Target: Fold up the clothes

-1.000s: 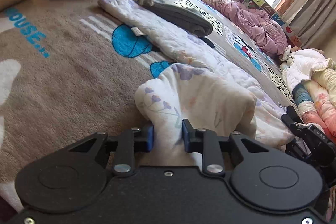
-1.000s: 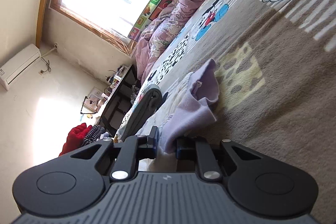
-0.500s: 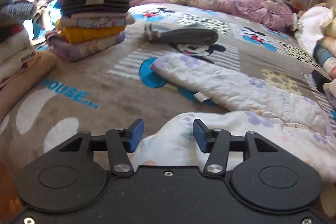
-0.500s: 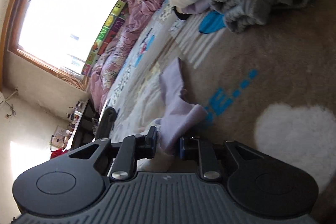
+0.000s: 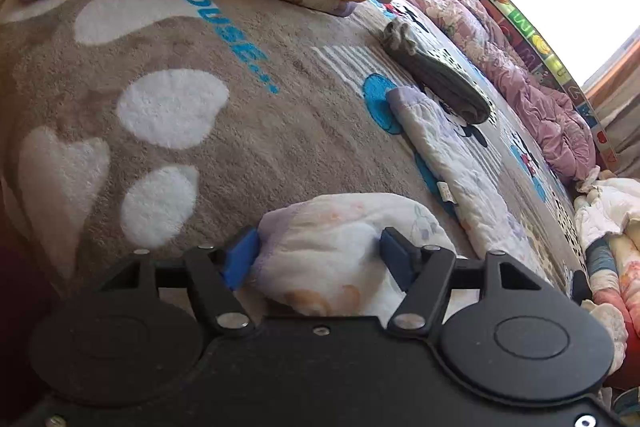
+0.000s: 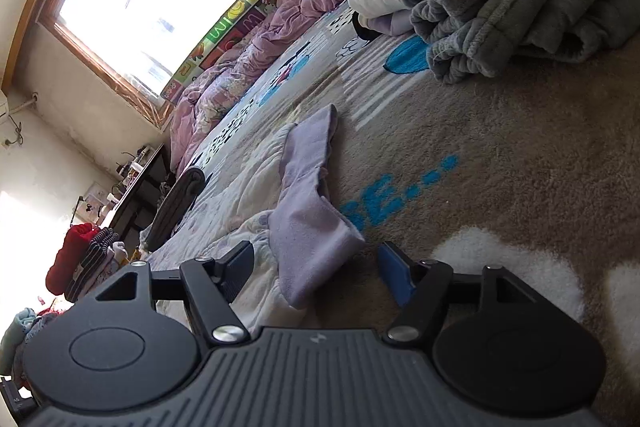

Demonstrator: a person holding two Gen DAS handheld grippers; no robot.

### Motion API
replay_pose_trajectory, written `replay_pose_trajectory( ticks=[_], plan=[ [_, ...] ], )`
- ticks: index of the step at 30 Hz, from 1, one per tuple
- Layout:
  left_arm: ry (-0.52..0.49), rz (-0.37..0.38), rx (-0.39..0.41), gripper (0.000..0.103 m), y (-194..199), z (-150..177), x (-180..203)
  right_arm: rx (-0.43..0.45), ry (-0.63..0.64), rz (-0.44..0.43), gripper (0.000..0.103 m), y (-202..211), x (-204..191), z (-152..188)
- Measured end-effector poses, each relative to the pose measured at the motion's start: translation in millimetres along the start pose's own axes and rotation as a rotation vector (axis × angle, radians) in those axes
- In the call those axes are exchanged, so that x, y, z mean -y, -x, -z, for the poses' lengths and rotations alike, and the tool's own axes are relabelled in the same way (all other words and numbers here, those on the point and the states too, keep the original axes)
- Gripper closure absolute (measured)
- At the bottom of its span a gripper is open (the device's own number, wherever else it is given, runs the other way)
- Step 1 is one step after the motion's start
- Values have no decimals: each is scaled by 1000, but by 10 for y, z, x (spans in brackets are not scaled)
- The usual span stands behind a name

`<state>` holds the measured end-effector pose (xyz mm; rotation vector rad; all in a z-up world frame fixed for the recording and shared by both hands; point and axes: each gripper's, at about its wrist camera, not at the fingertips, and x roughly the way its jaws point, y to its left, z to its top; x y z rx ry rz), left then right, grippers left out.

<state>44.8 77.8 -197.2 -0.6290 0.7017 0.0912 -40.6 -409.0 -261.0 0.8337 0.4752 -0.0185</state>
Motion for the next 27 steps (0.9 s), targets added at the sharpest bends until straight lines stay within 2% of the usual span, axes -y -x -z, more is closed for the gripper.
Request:
replay_pose_trajectory(
  ticks=[2, 3, 5, 7, 10, 12, 15, 16, 19, 21, 22, 23, 24, 25, 27],
  plan=[
    [-202, 6, 140, 81, 244, -24, 274, 1, 42, 13, 39, -39, -47, 21],
    [-360, 9, 264, 81, 428, 8, 480, 1, 71, 30, 42, -45, -78, 38],
    [-540, 53, 417, 70, 687, 63, 732, 6, 101, 44, 42, -45, -108, 67],
    [-497, -5, 410, 37, 668, 20, 673, 11, 130, 58, 43, -39, -136, 98],
    [-386, -116, 358, 36, 569, -65, 491, 15, 140, 59, 43, -31, -134, 109],
    [-259, -131, 284, 36, 470, -130, 263, 17, 129, 54, 44, -24, -121, 101],
    [-21, -93, 157, 36, 334, -173, -87, 21, 127, 53, 44, -13, -123, 106],
    [35, -104, 121, 35, 272, -155, -165, 22, 125, 53, 44, -8, -122, 108],
    [100, -150, 61, 35, 127, -72, -295, 23, 114, 50, 44, -11, -114, 101],
    [76, -146, 61, 35, 53, -2, -297, 24, 116, 53, 44, -9, -123, 108],
    [32, -132, 68, 39, 33, 9, -261, 24, 118, 54, 44, -8, -128, 113],
    [-2, -98, 68, 52, 23, 2, -227, 24, 121, 55, 44, -8, -132, 114],
    [-33, -62, 67, 80, 15, -8, -193, 19, 124, 51, 43, -7, -137, 117],
    [-43, -28, 82, 82, 42, -34, -170, 15, 128, 47, 43, -6, -142, 119],
    [-86, -25, 154, 82, 142, -76, -99, 7, 149, 64, 57, -11, -162, 125]
  ],
)
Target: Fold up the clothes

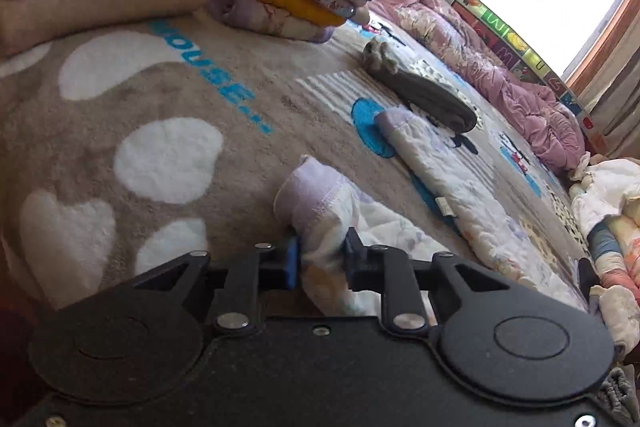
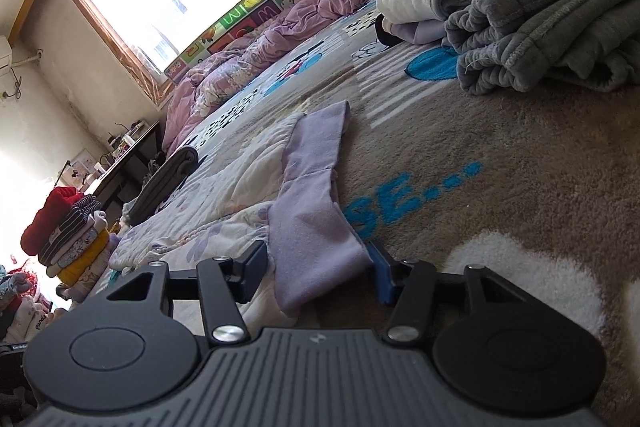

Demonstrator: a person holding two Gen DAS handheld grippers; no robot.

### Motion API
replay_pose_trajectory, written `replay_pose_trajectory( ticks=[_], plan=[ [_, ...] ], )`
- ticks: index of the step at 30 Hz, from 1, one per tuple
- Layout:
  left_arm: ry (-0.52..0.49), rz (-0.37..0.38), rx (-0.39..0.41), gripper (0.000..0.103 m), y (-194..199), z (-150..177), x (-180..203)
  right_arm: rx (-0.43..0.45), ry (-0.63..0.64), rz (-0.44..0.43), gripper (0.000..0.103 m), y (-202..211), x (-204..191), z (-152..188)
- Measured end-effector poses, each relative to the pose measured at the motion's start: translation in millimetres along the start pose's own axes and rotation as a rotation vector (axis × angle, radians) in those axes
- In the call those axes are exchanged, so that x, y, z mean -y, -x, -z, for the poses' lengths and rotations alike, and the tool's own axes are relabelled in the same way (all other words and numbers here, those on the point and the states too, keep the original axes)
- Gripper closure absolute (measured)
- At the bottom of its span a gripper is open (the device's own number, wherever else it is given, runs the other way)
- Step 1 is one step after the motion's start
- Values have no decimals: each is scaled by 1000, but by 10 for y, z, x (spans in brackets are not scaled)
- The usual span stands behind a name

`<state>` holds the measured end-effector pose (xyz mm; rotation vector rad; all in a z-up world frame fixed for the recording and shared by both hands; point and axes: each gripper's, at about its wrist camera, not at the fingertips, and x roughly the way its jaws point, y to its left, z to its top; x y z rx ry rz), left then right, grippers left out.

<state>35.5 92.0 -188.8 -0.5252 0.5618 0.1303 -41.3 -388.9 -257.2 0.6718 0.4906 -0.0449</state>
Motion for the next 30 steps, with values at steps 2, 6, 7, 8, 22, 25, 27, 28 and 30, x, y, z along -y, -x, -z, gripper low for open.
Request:
replay_pose_trajectory(
  ticks=[2, 6, 7, 8, 22, 25, 27, 28, 30],
  plan=[
    [-58, -52, 20, 80, -4, -20, 55, -4, 22, 34, 71, 1, -18, 7],
    [-79, -177, -2, 55, -97, -17, -32, -2, 28, 60, 68, 16, -20, 9],
    [-72, -187, 3, 55, -87, -31, -65, 3, 10, 52, 66, 37, -13, -3],
    [-85, -181, 20, 55, -53, -61, -42, 18, 0, 47, 61, 71, -13, -20],
    [-81, 110, -97, 40, -654, -809, 620, 65, 42, -36, 41, -342, -30, -578],
    [-48, 97, -156, 39, -1120, -982, 713, 36, 49, -48, 41, -520, 14, -674],
    [0, 89, -199, 39, -1462, -1046, 725, 14, 47, -62, 41, -610, 27, -691],
    [11, 65, -214, 39, -1614, -1041, 722, 3, 63, -58, 41, -651, 20, -688],
    [27, 12, -242, 39, -1913, -1018, 713, -36, 101, -22, 41, -741, -13, -637]
  ],
)
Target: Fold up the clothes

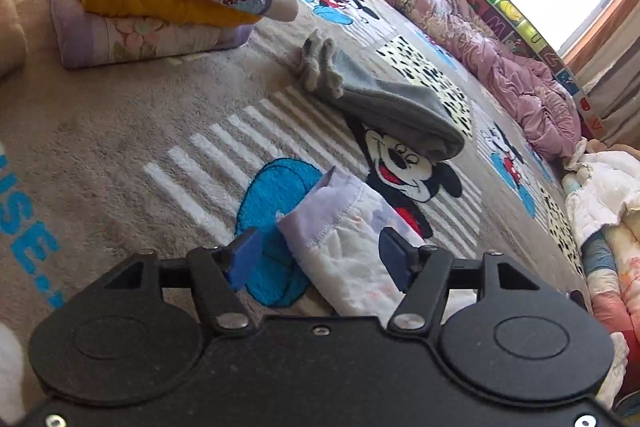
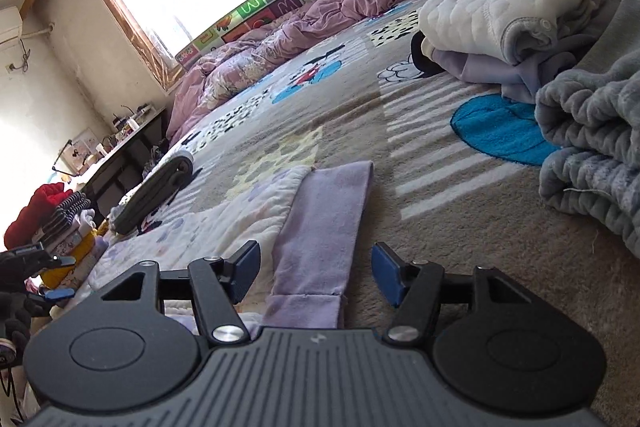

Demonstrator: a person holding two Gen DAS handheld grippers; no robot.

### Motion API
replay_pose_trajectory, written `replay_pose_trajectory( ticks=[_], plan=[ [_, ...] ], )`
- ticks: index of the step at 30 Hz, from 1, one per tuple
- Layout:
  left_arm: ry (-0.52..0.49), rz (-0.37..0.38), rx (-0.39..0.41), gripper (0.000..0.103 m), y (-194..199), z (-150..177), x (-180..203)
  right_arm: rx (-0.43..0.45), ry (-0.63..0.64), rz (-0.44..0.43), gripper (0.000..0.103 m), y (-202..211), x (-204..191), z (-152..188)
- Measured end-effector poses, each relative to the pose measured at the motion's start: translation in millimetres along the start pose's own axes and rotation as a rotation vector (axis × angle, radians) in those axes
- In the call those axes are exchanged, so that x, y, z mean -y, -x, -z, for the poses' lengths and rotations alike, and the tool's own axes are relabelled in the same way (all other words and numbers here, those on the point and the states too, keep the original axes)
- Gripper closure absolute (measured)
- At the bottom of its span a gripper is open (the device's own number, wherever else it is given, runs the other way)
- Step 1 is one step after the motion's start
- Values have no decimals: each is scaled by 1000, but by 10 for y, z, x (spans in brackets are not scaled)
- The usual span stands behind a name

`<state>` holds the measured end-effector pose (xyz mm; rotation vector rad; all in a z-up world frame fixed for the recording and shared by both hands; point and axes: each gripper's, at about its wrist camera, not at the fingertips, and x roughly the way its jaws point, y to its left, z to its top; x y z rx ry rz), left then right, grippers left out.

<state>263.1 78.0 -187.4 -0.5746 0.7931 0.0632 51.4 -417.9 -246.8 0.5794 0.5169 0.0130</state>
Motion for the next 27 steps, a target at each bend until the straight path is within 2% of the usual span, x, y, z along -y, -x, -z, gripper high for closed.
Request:
replay_pose_trajectory(
  ticks=[1, 2, 3, 4, 6, 7, 8, 9, 11, 12, 13, 14, 15, 17, 22, 27],
  plan=[
    [-12, -9, -10, 43, -111, 8, 6, -9, 49, 22, 41, -36, -51, 39],
    [-28, -15, -20, 53, -217, 22, 13, -8, 90, 36, 41, -55, -103, 67],
    [-84, -26, -15, 89, -240, 32, 74, -9, 122, 47, 40, -75, -147, 89],
    [-125, -13, 12, 92, -159, 23, 128, -10, 147, 56, 40, -92, -180, 105],
    [-116, 36, 132, 92, 145, -20, 113, -10, 162, 64, 40, -94, -197, 116],
    [-122, 35, 167, 92, 224, -30, 103, -9, 165, 64, 40, -99, -198, 119],
    [-147, -17, 149, 91, 149, -34, 97, -9, 168, 64, 39, -103, -198, 122],
    [-174, -78, 123, 90, 48, -36, 91, -9, 171, 64, 38, -108, -198, 124],
    [-209, -139, 73, 85, -39, 6, 61, -5, 188, 72, 38, -114, -218, 141],
    [-226, -168, 48, 79, -79, 28, 45, -3, 194, 74, 38, -112, -225, 147],
    [-266, -163, 58, 52, 45, 75, 94, 0, 188, 71, 38, -101, -215, 144],
    [-306, -151, 73, 40, 175, 131, 150, 4, 178, 66, 38, -86, -201, 141],
    [-356, -157, 100, 35, 365, 239, 235, 8, 170, 63, 38, -75, -192, 137],
    [-439, -166, 141, 30, 746, 466, 388, 21, 146, 55, 38, -39, -164, 136],
    [-571, -186, 183, 11, 1516, 980, 662, 91, 79, 64, 38, 128, -97, 148],
    [-637, -144, 179, 9, 1907, 1229, 781, 166, 18, 88, 34, 401, -52, 199]
  ],
)
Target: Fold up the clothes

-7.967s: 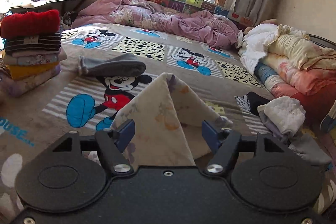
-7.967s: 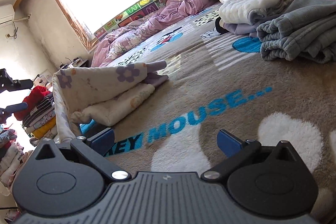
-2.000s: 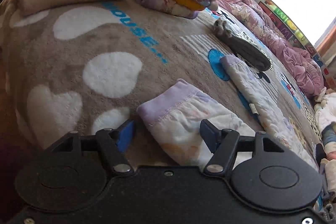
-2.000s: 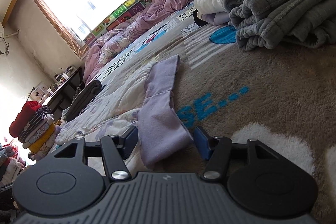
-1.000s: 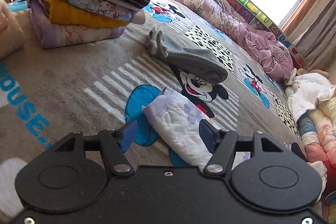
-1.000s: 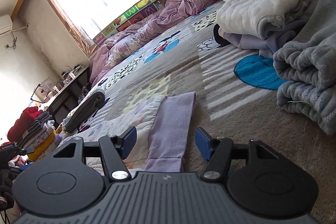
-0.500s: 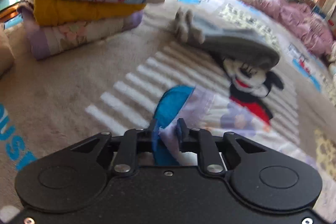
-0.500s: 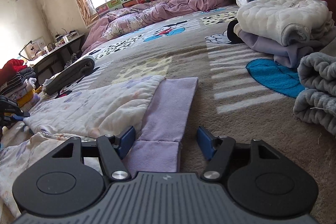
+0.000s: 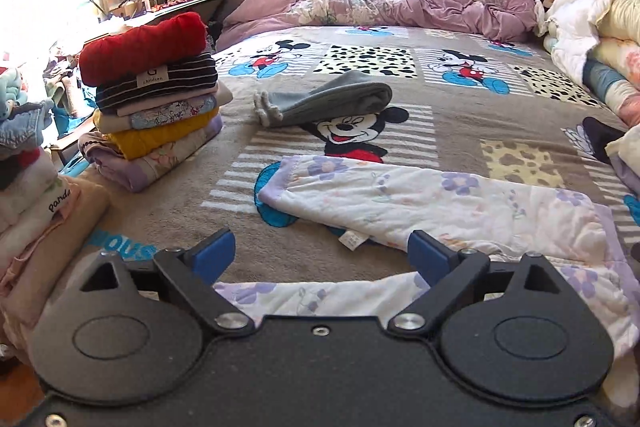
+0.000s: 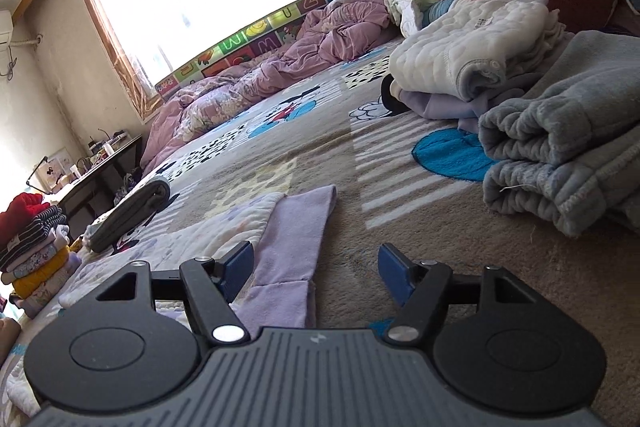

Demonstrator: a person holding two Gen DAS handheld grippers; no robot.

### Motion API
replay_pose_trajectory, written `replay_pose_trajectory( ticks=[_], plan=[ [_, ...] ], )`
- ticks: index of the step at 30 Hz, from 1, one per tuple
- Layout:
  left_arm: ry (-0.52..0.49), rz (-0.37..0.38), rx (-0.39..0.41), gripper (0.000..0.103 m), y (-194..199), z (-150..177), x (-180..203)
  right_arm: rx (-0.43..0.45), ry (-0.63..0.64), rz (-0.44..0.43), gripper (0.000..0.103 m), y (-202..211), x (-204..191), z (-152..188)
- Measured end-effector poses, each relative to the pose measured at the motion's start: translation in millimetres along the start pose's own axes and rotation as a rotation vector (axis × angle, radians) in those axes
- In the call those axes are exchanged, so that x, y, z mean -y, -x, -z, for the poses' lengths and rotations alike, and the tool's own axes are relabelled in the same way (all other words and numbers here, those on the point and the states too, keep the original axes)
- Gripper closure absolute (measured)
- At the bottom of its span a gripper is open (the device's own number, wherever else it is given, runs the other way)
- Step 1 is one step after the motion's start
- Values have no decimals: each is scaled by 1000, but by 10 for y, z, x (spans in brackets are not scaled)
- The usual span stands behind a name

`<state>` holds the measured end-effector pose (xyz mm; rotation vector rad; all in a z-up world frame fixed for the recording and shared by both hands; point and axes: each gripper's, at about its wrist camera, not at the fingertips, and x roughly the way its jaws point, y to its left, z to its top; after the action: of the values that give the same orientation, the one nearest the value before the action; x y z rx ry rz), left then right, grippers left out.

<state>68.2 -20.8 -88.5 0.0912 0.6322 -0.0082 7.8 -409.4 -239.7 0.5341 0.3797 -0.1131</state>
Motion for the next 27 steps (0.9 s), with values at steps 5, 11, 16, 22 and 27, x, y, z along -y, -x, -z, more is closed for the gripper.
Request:
replay_pose_trajectory(
  ticks=[5, 11, 16, 22, 27],
  plan=[
    [148, 210, -64, 8, 188, 42, -137, 38, 18, 8, 33, 265, -37, 31],
    [239, 362, -318, 7, 88, 673, 58, 64, 130, -80, 31, 649, -254, 92],
    [206, 423, -472, 7, 63, 1208, 358, 70, 182, -164, 23, 910, -486, 184],
    [180, 430, -464, 7, 95, 1242, 441, 37, 201, -182, 23, 983, -601, 267],
    [172, 414, -453, 7, 86, 1244, 398, 21, 217, -176, 23, 955, -623, 325]
  ],
)
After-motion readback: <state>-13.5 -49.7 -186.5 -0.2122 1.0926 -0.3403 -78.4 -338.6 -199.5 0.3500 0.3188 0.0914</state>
